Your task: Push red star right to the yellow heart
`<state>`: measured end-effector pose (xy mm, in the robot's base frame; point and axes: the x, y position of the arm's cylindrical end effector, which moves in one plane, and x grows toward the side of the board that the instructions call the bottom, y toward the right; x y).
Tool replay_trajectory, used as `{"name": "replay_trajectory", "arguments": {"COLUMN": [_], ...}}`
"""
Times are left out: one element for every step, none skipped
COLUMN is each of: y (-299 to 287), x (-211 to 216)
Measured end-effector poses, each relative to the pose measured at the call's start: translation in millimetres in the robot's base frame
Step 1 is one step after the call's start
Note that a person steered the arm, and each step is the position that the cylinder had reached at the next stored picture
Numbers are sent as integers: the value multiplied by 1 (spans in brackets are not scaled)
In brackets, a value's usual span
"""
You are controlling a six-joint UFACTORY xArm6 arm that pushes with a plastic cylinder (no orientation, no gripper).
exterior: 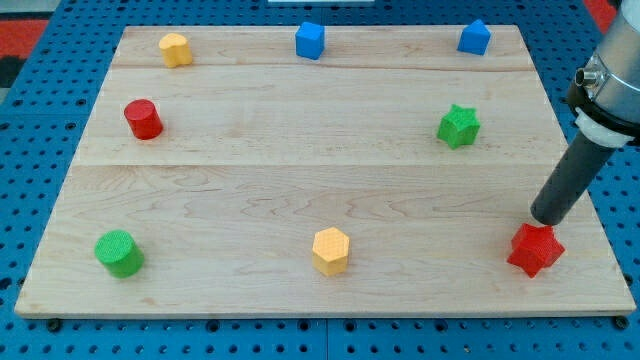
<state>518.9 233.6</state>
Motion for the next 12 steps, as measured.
{"name": "replay_trajectory", "arguments": {"y": [-3, -3, -4, -4, 6, 40, 65, 51, -14, -54, -37, -2], "x": [2, 2, 2, 0, -14, -22, -14, 55, 76, 25, 10, 2]}}
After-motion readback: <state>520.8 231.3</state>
